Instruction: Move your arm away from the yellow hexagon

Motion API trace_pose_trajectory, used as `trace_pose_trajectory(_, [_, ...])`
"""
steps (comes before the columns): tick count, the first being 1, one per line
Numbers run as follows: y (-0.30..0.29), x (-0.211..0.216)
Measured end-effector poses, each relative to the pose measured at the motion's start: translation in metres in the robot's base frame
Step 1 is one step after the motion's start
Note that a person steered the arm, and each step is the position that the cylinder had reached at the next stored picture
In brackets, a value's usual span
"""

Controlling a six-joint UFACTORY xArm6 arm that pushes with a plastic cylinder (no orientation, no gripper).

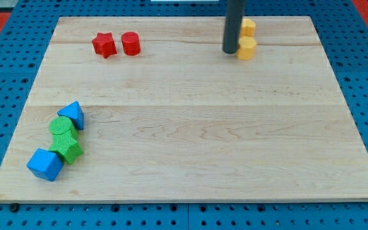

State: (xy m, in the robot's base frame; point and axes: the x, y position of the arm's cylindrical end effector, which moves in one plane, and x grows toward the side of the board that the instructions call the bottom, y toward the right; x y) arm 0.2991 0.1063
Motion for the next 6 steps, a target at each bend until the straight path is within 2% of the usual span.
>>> trace_pose_trajectory(1, [-0.011,0.000])
trace_pose_trajectory(3, [-0.138,0.074])
trace_pose_trajectory(5, [-0.259,0.102])
trace_pose_trajectory(6, [-0.262,0.102])
